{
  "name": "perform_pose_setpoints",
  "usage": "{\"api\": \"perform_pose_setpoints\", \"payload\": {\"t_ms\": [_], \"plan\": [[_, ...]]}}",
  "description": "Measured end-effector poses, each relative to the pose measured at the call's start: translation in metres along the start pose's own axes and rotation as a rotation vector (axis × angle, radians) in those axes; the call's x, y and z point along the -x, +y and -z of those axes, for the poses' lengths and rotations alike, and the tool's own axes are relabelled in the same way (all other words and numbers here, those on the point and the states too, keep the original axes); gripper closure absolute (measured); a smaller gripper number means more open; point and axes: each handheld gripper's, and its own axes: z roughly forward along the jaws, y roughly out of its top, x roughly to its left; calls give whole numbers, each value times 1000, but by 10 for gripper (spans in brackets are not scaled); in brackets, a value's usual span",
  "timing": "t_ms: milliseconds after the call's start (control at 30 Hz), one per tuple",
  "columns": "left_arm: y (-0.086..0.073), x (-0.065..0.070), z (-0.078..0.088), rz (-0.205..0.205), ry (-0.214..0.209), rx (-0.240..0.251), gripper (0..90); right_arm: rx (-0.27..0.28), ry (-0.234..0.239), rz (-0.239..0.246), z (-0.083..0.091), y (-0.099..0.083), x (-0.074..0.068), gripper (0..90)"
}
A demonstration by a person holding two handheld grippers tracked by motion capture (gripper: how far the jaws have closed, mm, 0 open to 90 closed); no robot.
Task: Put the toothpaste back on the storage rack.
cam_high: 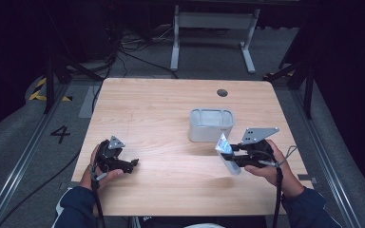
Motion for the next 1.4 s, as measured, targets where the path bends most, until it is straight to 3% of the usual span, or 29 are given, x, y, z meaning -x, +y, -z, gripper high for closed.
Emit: {"api": "perform_pose_setpoints", "payload": {"t_ms": [433,833,1400], "plan": [[0,0,0,-1,0,0,5,85,-26,0,12,3,1,647],[0,0,0,0,-1,0,5,125,-37,11,20,8,0,648],[0,0,0,0,0,0,5,229,-76,21,39,34,10,650]]}}
